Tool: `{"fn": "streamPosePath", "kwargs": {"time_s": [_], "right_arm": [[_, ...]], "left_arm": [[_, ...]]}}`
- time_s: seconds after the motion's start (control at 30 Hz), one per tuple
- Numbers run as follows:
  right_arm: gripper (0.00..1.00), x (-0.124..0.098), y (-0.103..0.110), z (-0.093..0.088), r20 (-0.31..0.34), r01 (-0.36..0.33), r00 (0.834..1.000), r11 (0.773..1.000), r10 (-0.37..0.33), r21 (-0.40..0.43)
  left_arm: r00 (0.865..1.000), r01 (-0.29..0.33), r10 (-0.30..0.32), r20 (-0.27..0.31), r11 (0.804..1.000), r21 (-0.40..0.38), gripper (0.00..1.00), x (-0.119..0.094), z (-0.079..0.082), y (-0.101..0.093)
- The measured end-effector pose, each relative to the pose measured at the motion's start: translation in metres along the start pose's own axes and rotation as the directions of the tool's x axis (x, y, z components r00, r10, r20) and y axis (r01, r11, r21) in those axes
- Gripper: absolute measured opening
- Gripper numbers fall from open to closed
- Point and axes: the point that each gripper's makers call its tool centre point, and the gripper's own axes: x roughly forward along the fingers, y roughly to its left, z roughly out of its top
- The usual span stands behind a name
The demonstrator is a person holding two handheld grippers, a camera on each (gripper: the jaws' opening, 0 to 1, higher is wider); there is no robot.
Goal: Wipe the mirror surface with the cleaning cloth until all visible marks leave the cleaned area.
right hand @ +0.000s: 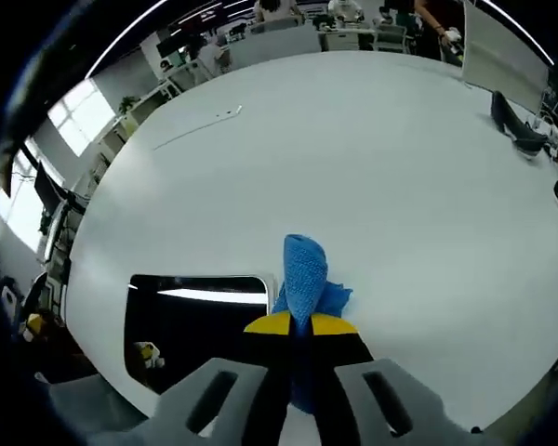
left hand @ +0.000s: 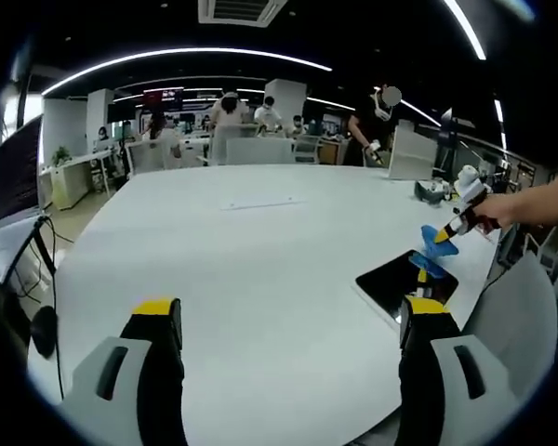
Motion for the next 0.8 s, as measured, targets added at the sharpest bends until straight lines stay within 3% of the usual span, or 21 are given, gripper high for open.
{"fn": "streamPosePath", "kwargs": {"time_s": [0.1, 0.43, 0.8], "right_arm": [[0.00, 0.006, 0.010, -0.001, -0.017, -0.003, 1.000, 0.999, 0.002, -0.042], [0.00, 0.030, 0.027, -0.005, -0.055, -0.019, 0.998, 0.999, 0.017, -0.035], [0.00, 0.042, 0.048, -0.008, -0.075, -0.045, 0.996, 0.998, 0.042, -0.041]], "left_arm": [[1.000, 0.012, -0.012, -0.009, 1.000, 0.014, 0.99, 0.001, -0.002, -0.001], [0.999, 0.041, -0.039, -0.030, 0.995, 0.089, 0.99, 0.001, -0.001, -0.006], [0.999, 0.050, -0.048, -0.023, 0.995, 0.089, 0.99, 0.004, 0.000, -0.012]]}}
